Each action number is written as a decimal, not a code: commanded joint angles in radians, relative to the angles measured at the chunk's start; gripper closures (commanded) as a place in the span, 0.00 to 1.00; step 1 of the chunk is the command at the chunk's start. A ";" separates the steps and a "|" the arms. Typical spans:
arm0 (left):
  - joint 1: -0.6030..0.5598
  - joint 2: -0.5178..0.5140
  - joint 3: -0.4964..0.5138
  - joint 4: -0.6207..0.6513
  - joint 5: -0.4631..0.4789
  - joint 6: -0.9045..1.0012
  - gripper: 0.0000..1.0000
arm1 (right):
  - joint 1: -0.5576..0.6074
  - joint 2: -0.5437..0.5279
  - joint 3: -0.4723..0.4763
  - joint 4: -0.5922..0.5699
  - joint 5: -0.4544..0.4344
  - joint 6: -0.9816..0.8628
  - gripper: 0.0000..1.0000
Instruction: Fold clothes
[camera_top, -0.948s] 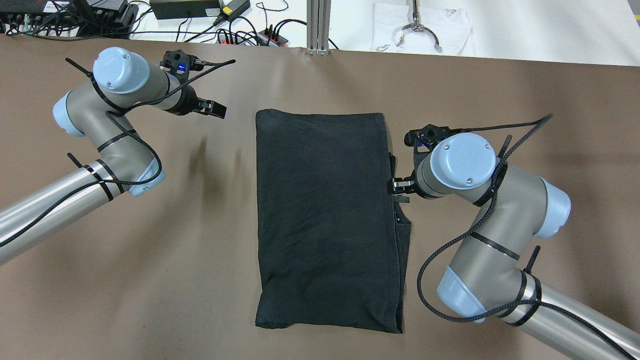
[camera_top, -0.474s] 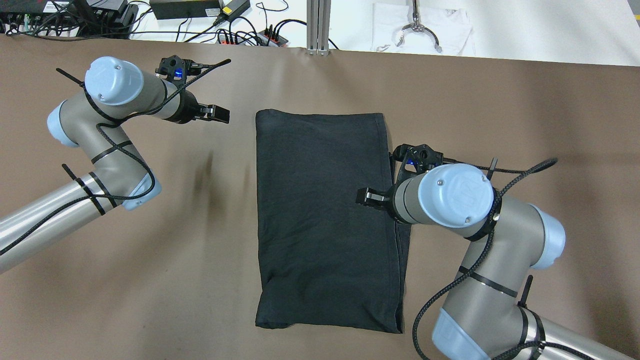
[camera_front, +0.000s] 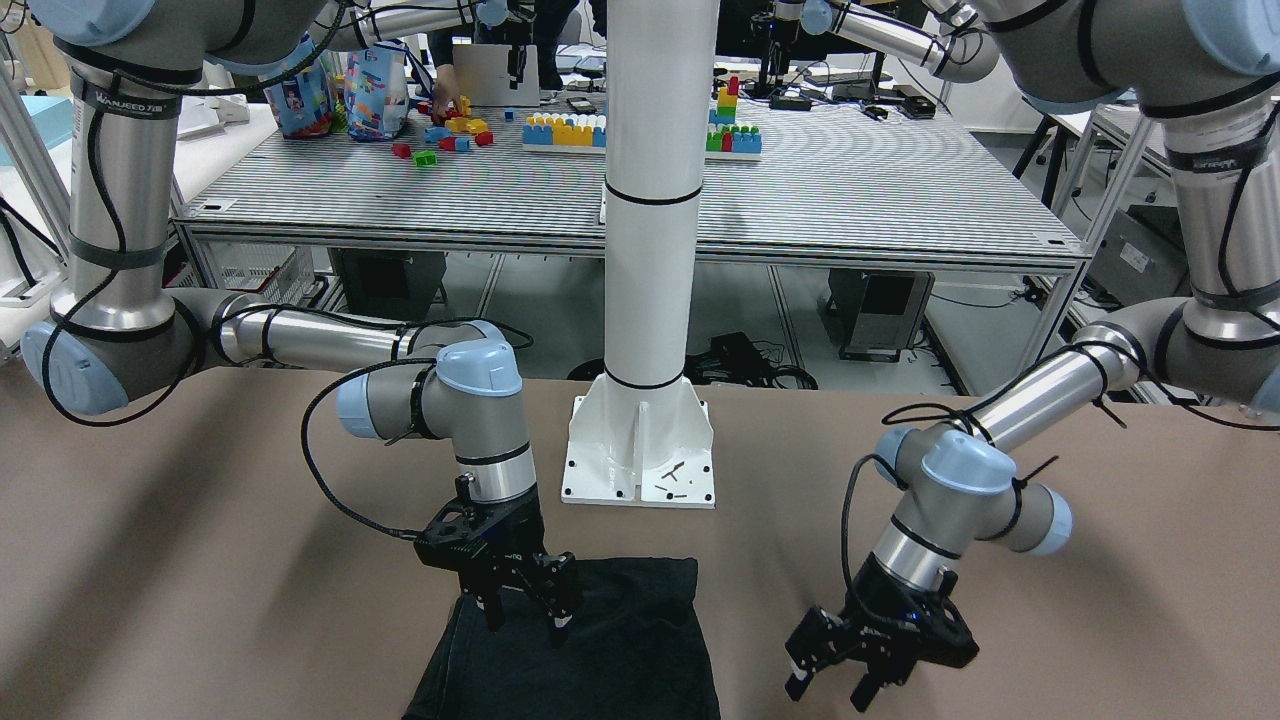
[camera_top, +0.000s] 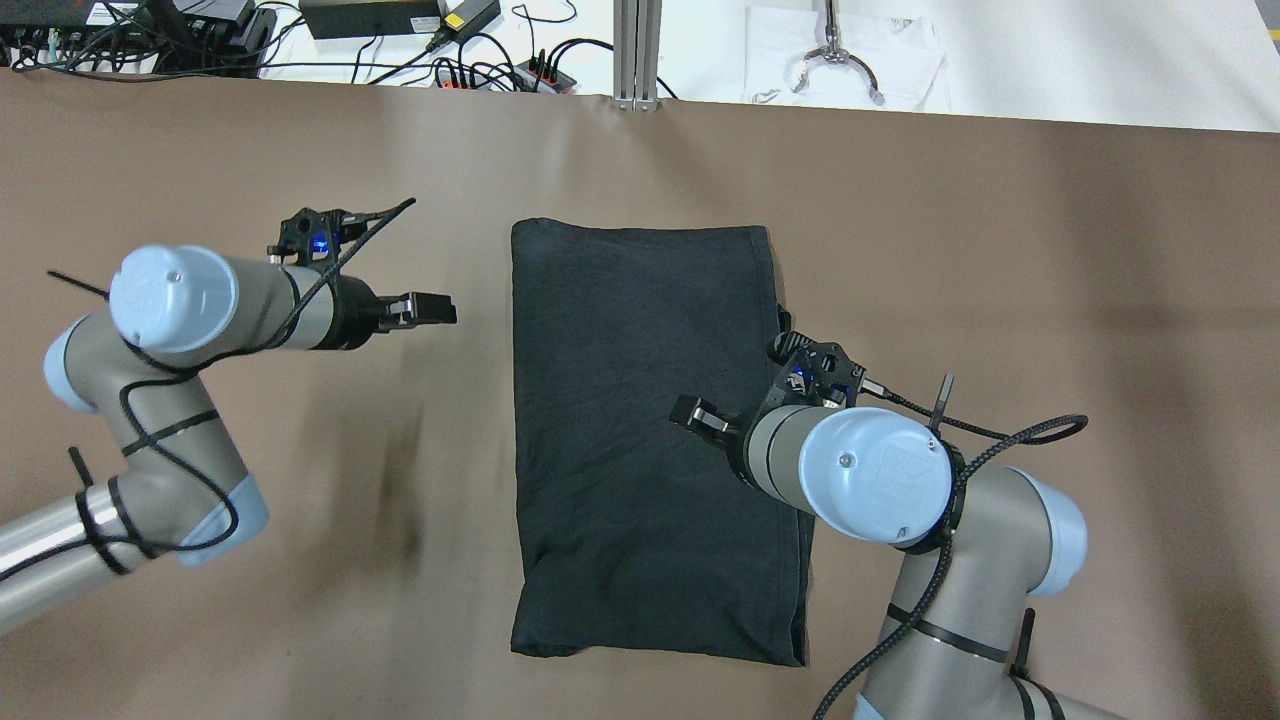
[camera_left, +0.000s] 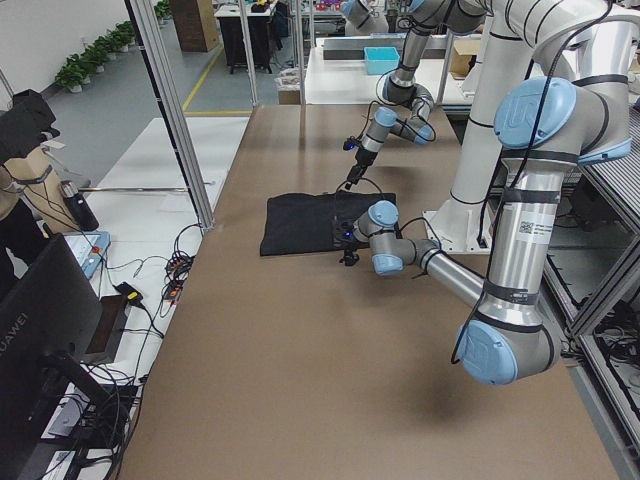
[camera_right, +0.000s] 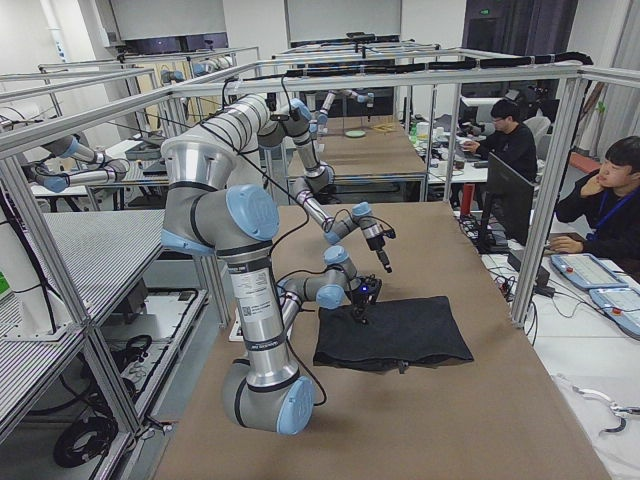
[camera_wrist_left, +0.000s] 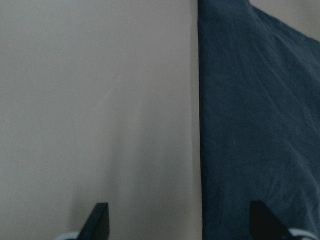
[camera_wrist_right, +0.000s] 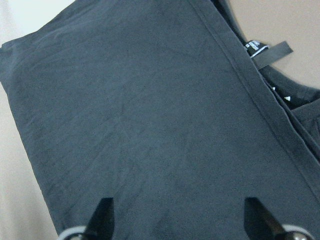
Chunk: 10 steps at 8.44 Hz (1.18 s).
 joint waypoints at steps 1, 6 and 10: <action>0.272 0.098 -0.117 0.002 0.264 -0.219 0.00 | -0.012 0.001 0.008 0.002 -0.025 0.032 0.07; 0.400 -0.035 -0.023 0.008 0.389 -0.305 0.00 | -0.049 -0.008 0.005 0.002 -0.100 0.022 0.06; 0.403 -0.086 0.041 0.008 0.385 -0.312 0.00 | -0.049 -0.007 0.005 0.002 -0.103 0.017 0.06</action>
